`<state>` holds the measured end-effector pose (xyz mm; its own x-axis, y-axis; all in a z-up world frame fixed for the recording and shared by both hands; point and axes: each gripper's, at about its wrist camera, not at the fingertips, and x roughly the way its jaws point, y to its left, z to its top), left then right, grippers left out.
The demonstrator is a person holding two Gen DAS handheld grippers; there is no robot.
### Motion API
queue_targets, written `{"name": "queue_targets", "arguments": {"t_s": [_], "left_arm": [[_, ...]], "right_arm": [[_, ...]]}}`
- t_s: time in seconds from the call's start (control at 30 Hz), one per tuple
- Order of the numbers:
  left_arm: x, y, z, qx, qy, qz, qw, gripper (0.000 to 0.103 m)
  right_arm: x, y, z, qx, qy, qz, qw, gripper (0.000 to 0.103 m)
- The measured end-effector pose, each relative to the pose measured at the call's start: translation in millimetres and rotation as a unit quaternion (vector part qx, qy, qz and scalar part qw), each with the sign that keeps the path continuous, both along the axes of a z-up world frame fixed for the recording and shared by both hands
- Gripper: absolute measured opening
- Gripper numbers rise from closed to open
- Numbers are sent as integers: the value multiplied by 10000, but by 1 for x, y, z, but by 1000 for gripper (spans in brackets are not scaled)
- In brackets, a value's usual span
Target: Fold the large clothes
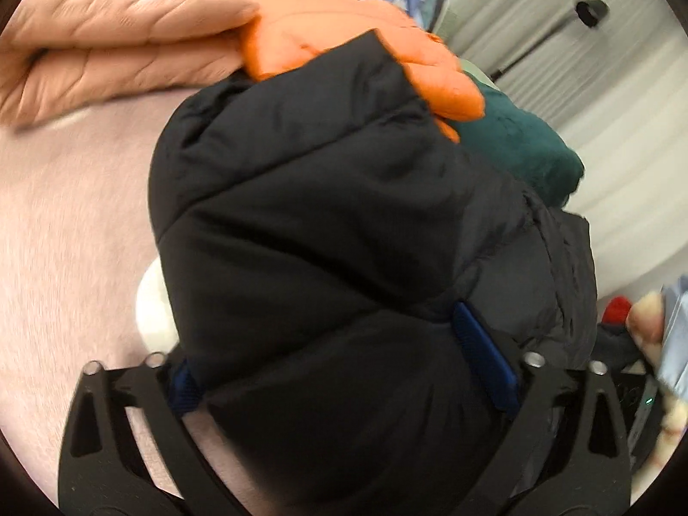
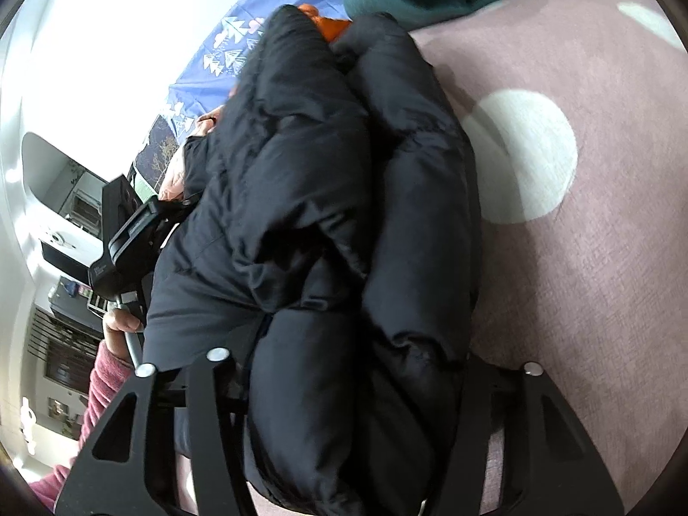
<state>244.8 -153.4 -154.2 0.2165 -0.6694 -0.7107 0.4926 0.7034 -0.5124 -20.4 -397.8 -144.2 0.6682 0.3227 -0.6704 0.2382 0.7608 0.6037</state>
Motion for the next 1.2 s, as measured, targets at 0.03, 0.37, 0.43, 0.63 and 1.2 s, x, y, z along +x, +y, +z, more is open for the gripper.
{"name": "queue_targets", "arguments": {"t_s": [0.03, 0.37, 0.43, 0.63, 1.2], "left_arm": [[-4, -2, 5, 6, -123, -30, 9999, 74], [-68, 30, 80, -353, -1197, -23, 9922, 42], [-84, 52, 82, -419, -1205, 66, 9918, 42], [-117, 121, 84, -312, -1233, 499, 9906, 42], [-7, 300, 214, 956, -2556, 2071, 9395, 42]], "right_arm": [[-1, 3, 5, -123, -68, 23, 9999, 45], [-30, 47, 73, -917, -978, 661, 9888, 34], [-35, 59, 79, -949, -1039, 902, 9859, 34], [-23, 104, 81, -835, -1041, 1706, 9763, 34], [218, 272, 165, -665, -1983, 3137, 9262, 34]]}}
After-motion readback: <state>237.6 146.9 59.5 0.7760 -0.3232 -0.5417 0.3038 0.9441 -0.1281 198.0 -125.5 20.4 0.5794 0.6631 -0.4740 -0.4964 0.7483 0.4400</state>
